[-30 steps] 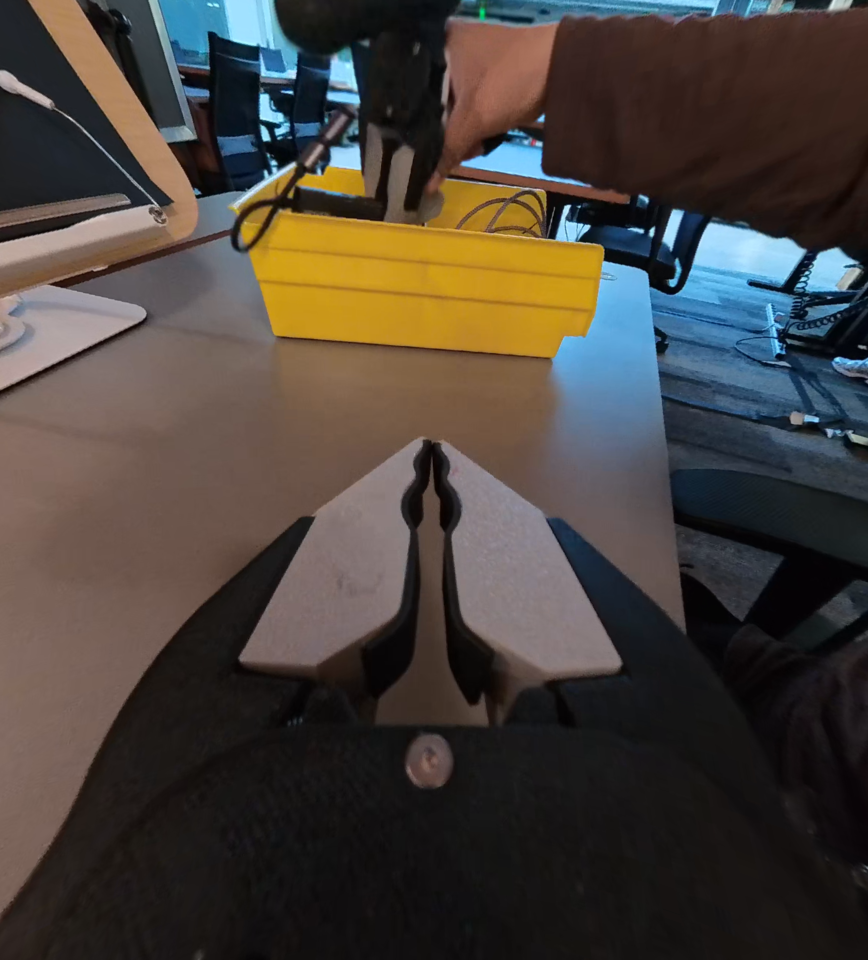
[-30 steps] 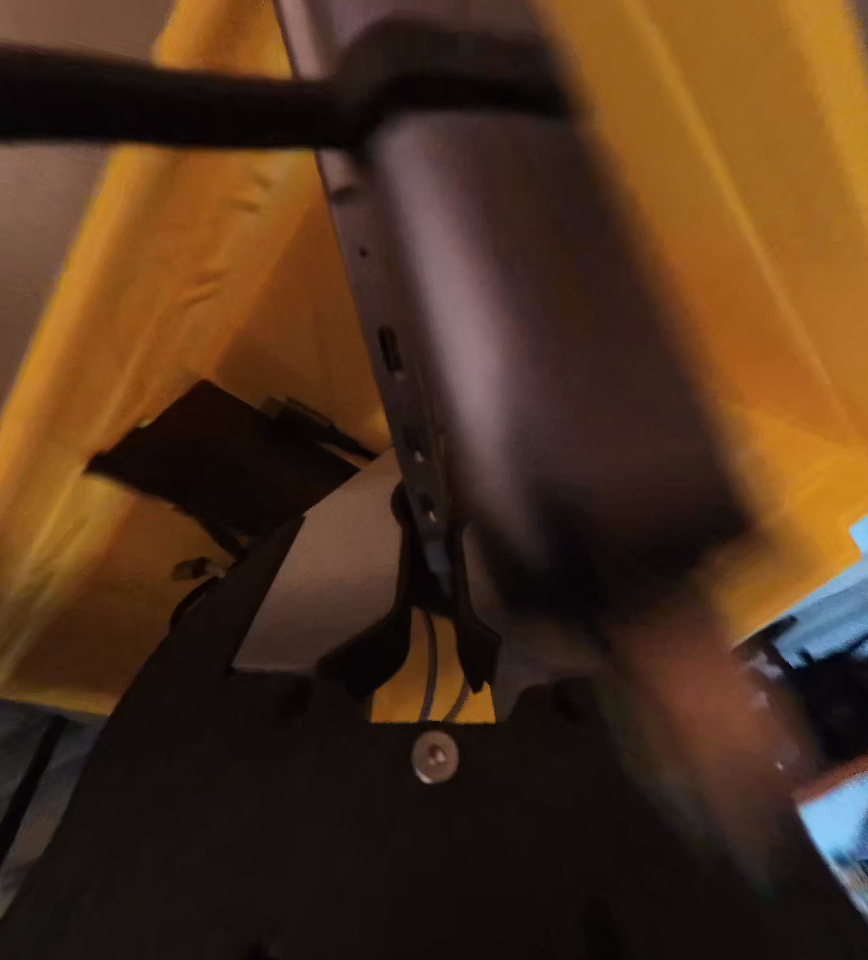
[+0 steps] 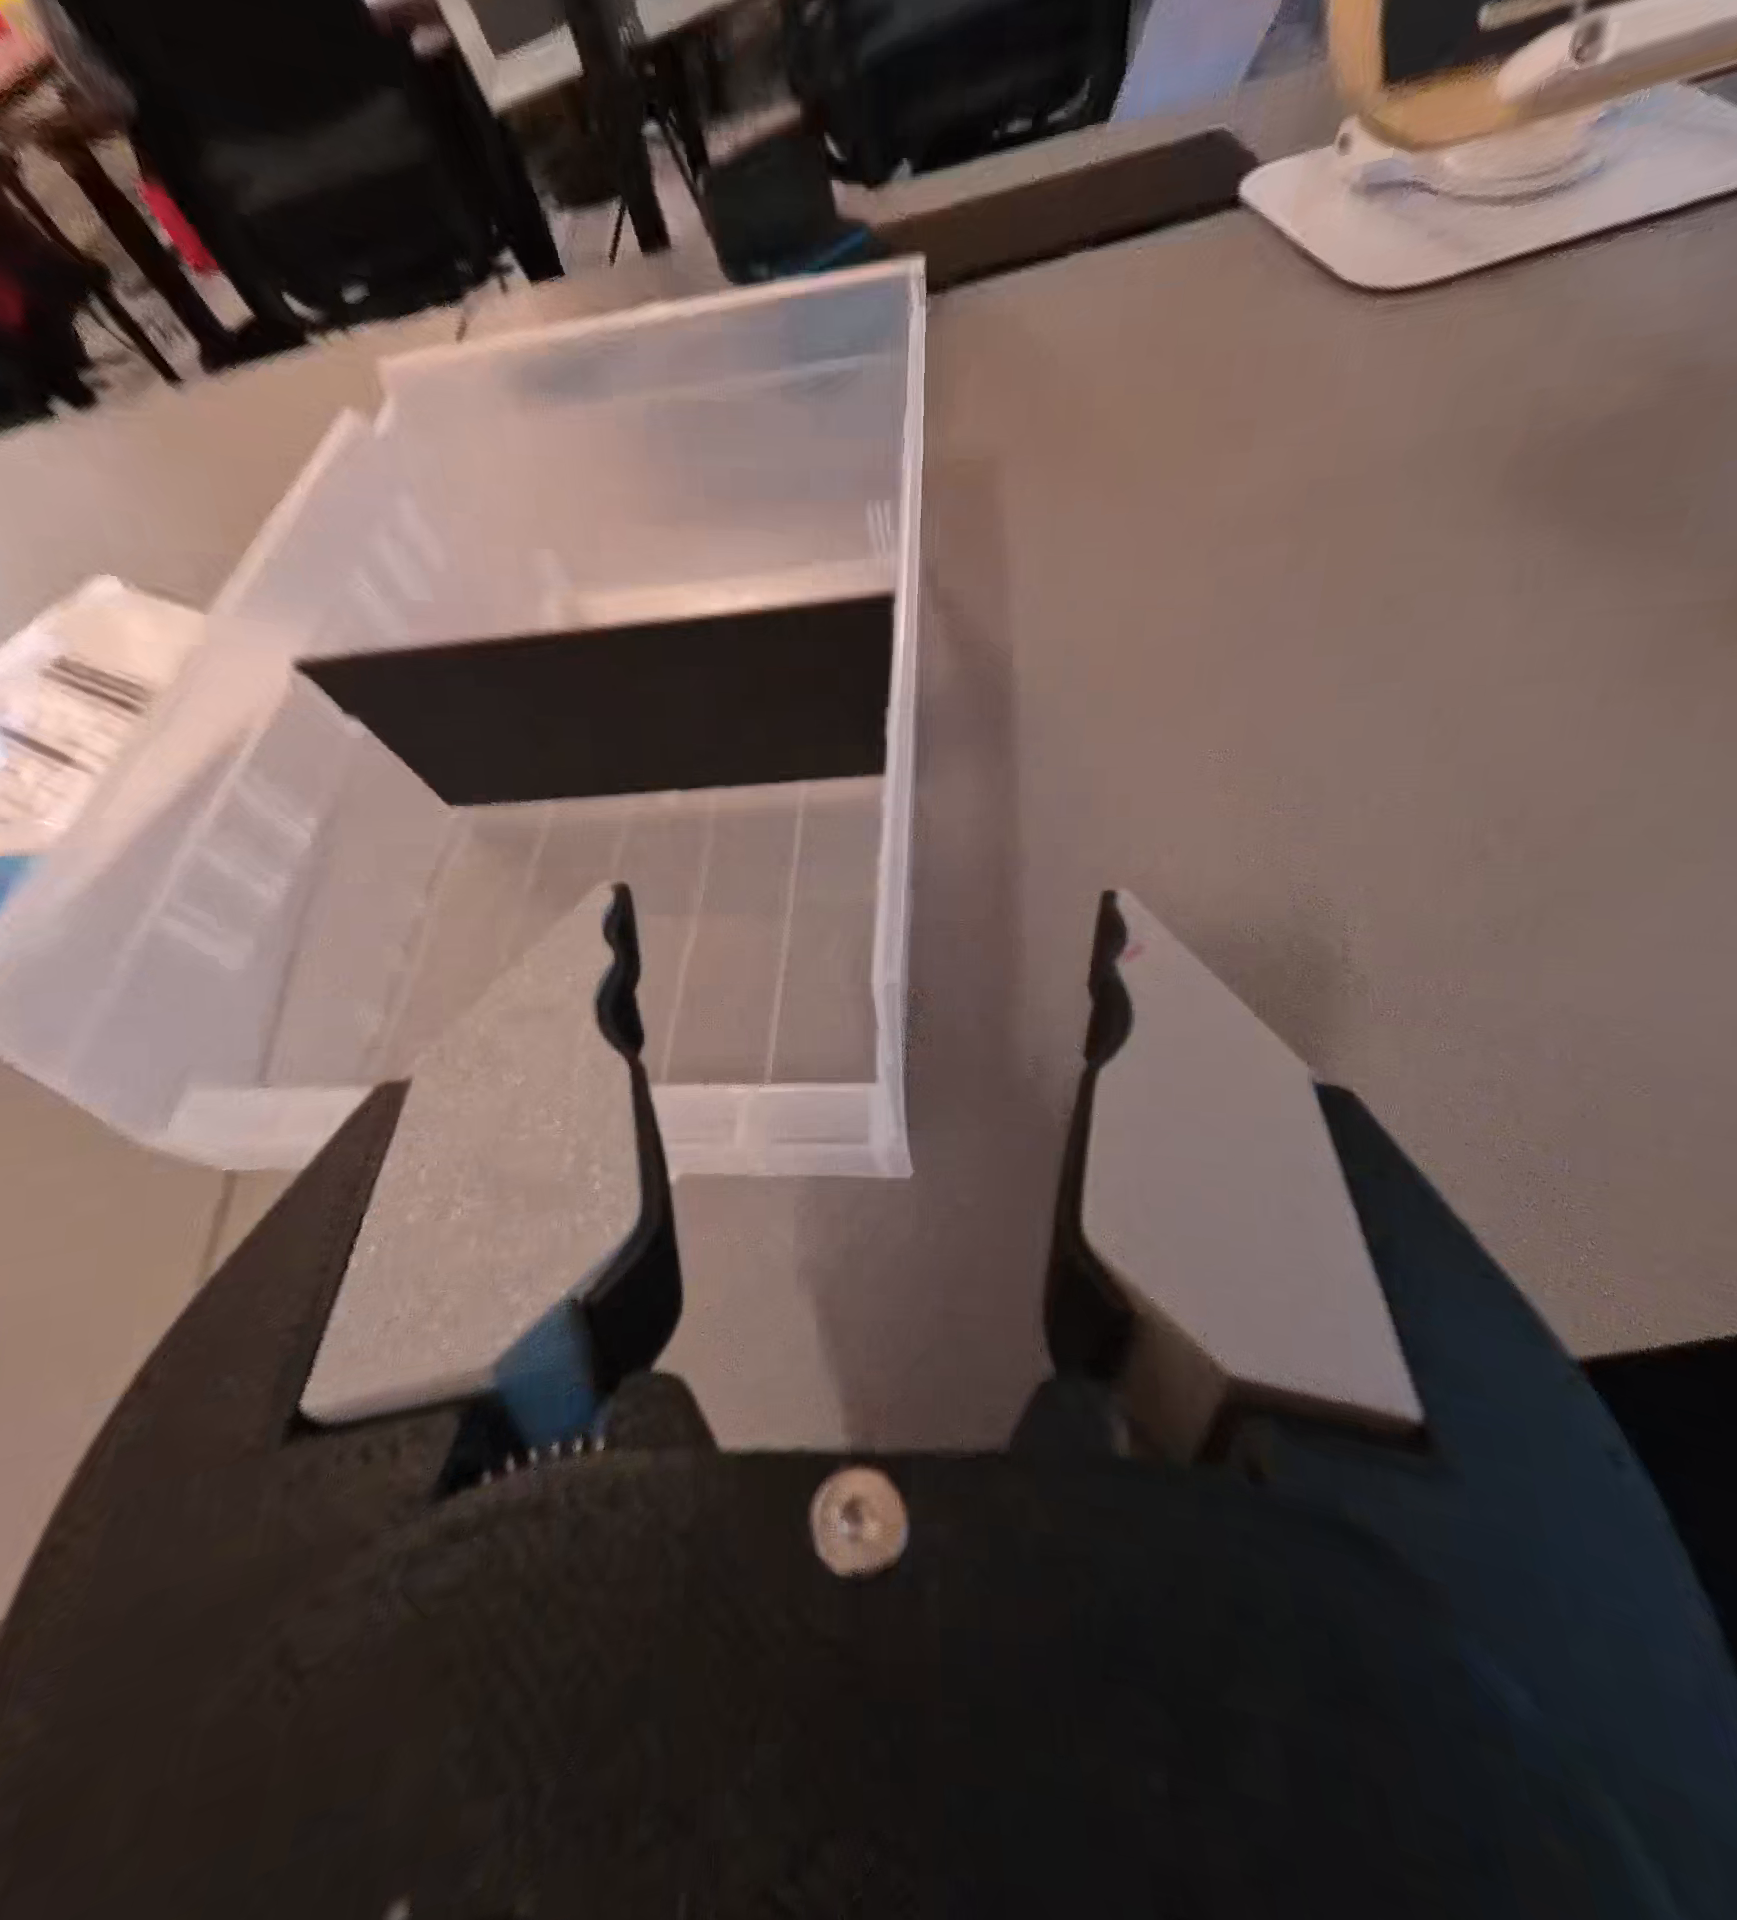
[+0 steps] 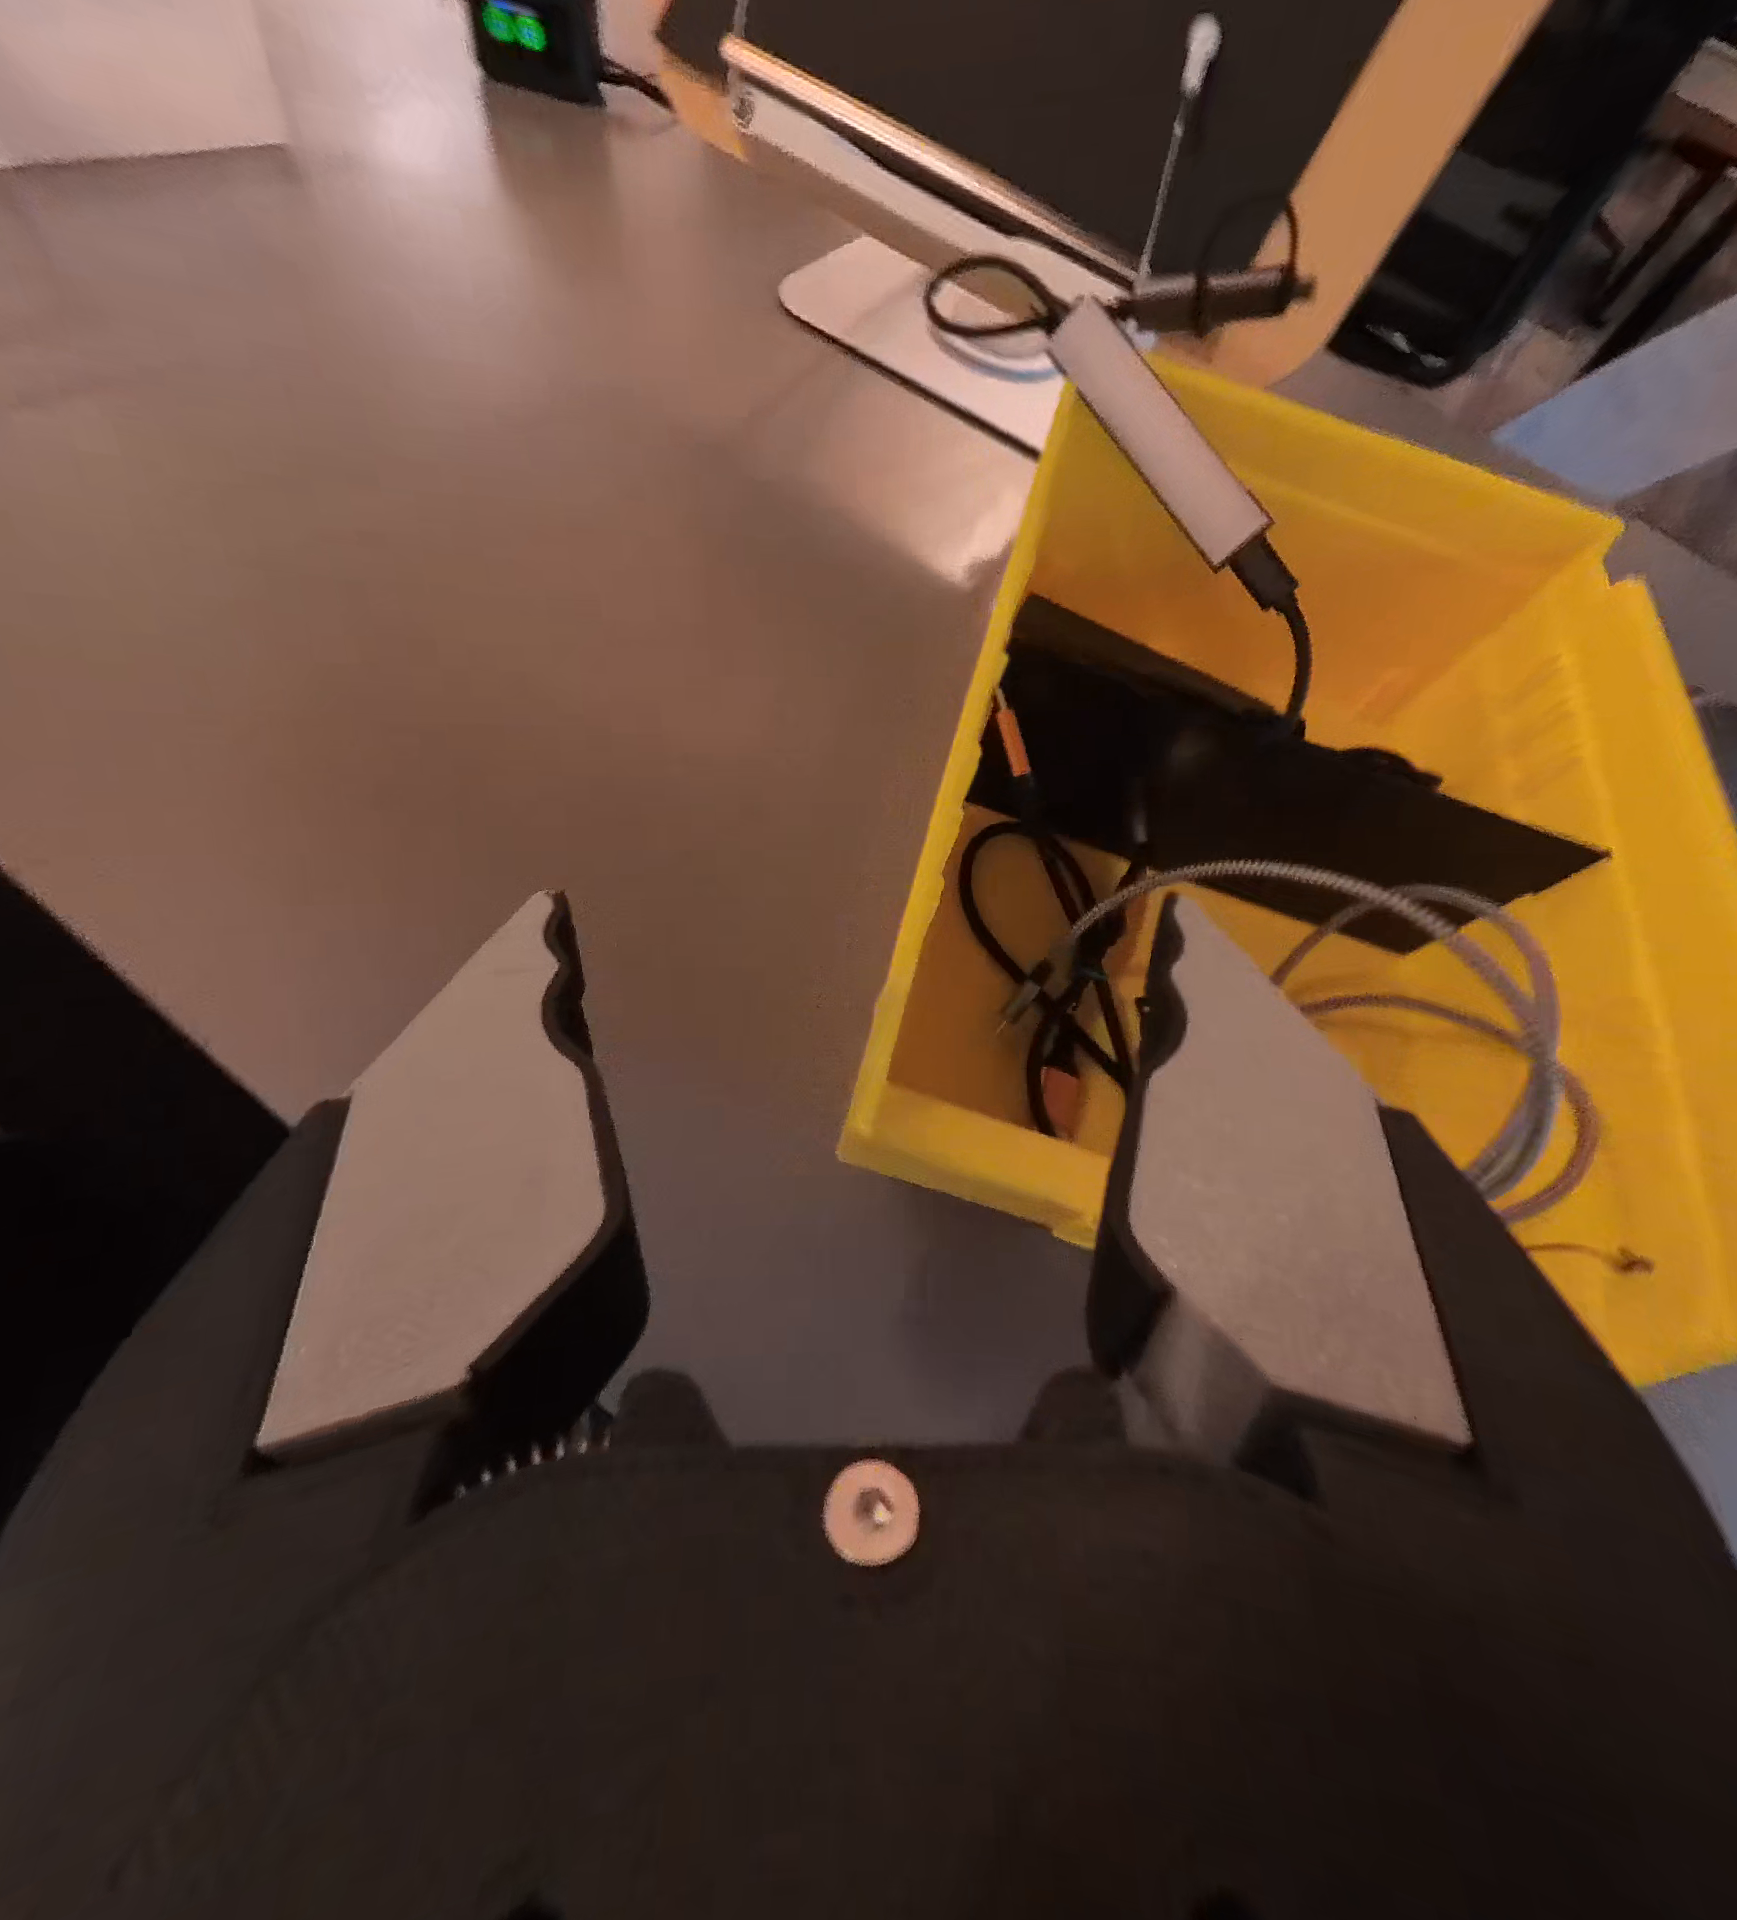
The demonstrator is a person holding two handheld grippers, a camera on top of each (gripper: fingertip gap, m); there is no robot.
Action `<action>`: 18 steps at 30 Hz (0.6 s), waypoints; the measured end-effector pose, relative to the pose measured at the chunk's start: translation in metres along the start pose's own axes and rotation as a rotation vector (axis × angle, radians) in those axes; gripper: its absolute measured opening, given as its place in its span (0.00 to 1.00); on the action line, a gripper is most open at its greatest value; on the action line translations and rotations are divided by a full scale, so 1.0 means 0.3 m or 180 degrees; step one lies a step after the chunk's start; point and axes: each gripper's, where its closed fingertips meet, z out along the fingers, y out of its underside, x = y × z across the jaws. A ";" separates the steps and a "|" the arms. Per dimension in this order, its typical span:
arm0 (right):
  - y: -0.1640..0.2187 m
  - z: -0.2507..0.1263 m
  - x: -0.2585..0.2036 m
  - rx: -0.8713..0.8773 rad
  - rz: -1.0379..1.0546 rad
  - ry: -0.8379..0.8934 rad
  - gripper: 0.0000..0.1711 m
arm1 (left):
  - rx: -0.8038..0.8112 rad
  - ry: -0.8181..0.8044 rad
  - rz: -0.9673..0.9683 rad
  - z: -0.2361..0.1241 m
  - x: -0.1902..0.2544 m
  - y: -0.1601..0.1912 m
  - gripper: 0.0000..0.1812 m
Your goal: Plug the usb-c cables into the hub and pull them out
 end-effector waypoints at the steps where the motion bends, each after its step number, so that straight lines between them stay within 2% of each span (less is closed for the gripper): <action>1: 0.016 0.021 -0.001 -0.0037 0.0082 0.0079 0.62 | 0.0023 0.0062 -0.0071 0.021 0.007 0.014 0.46; 3: 0.049 0.076 0.001 -0.0155 0.0255 0.0181 0.61 | 0.0117 0.0156 -0.0128 0.079 0.025 0.024 0.41; 5: 0.075 0.141 -0.006 -0.0264 0.0339 0.0184 0.55 | -0.0056 0.0111 0.0029 0.152 0.020 0.068 0.22; 7: 0.100 0.207 -0.032 -0.0389 0.0356 0.0082 0.39 | 0.0006 0.0141 0.0377 0.160 0.023 0.049 0.02; 8: 0.101 0.227 -0.021 -0.0414 0.0321 0.0203 0.28 | -0.0044 0.0236 0.0279 0.158 0.024 0.041 0.02; 9: 0.097 0.234 0.004 -0.0431 0.0277 0.0435 0.11 | 0.0013 0.0235 0.0293 0.145 0.007 0.021 0.02; 10: 0.088 0.242 0.001 -0.0453 0.0259 0.0515 0.07 | 0.0126 0.0127 0.0317 0.121 -0.028 -0.009 0.03; 13: 0.033 0.303 -0.103 -0.0480 0.0318 0.0421 0.12 | 0.0381 0.0127 -0.0014 0.033 -0.101 -0.093 0.02; 18: -0.090 0.432 -0.360 -0.0467 0.0148 0.0250 0.18 | 0.0802 -0.0153 0.0155 -0.095 -0.154 -0.240 0.02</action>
